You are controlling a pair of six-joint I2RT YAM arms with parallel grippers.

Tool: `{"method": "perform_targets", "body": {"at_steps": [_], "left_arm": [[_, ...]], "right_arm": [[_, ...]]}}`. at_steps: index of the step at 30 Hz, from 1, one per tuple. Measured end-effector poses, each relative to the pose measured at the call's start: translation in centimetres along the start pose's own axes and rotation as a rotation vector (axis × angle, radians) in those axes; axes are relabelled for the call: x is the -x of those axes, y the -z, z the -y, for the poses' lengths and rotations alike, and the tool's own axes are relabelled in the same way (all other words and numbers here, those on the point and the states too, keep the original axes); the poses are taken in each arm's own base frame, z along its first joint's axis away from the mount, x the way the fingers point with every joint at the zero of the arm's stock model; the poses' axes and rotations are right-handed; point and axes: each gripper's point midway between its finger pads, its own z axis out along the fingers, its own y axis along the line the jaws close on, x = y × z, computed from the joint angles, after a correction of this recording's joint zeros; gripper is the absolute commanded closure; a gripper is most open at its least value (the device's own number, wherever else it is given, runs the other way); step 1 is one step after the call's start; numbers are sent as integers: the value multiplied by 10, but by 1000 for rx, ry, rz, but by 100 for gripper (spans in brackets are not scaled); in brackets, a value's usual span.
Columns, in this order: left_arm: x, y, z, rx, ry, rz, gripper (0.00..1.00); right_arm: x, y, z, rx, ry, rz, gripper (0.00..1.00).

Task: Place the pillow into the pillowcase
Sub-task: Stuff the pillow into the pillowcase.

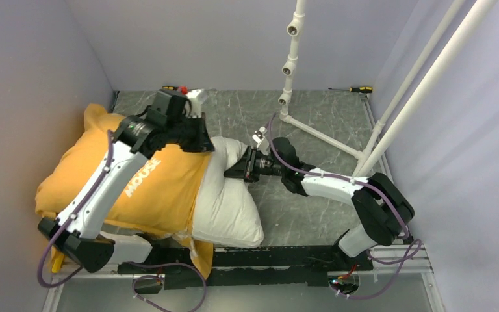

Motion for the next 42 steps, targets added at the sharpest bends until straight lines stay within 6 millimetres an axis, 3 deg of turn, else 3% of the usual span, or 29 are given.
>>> {"method": "perform_targets", "body": {"at_steps": [3,6,9,12,13,15,17,19,24,26,30,32,33,37,38,42], "left_arm": [[-4,-16,37,-73,-49,-47,100],[-2,-21,116,-285,-138,-46,100],[-8,-5,184,-464,-213,-38,100],[-9,16,220,-557,-252,-14,100],[-6,23,226,-568,-257,4,94],[3,32,227,-538,-263,50,70],[13,35,211,-439,-261,105,43],[20,35,180,-288,-254,148,30],[19,40,88,104,-255,174,28],[11,40,42,274,-249,135,28],[-12,30,-31,504,-222,20,29],[-24,24,-58,579,-209,-41,33],[-29,21,-68,606,-205,-66,40],[-40,16,-96,667,-176,-115,88],[-40,17,-101,676,-170,-115,97],[-33,23,-107,669,-158,-86,100]], "right_arm": [[-8,-4,-7,54,-21,9,100],[-10,-2,-20,107,-10,42,100],[-8,10,-54,181,52,107,100],[-9,27,-81,229,114,159,100],[-8,31,-83,227,122,171,100],[-6,35,-83,214,129,195,100],[-7,35,-72,185,117,203,100],[-9,34,-60,161,105,201,100],[-16,30,-39,122,80,188,100],[-16,30,-39,125,82,189,100],[-16,30,-40,126,86,189,100],[-16,30,-40,127,86,188,100],[-17,30,-40,127,86,185,100],[-18,28,-37,122,86,179,100],[-18,28,-36,120,85,176,100],[-20,27,-36,123,86,167,100]]}}
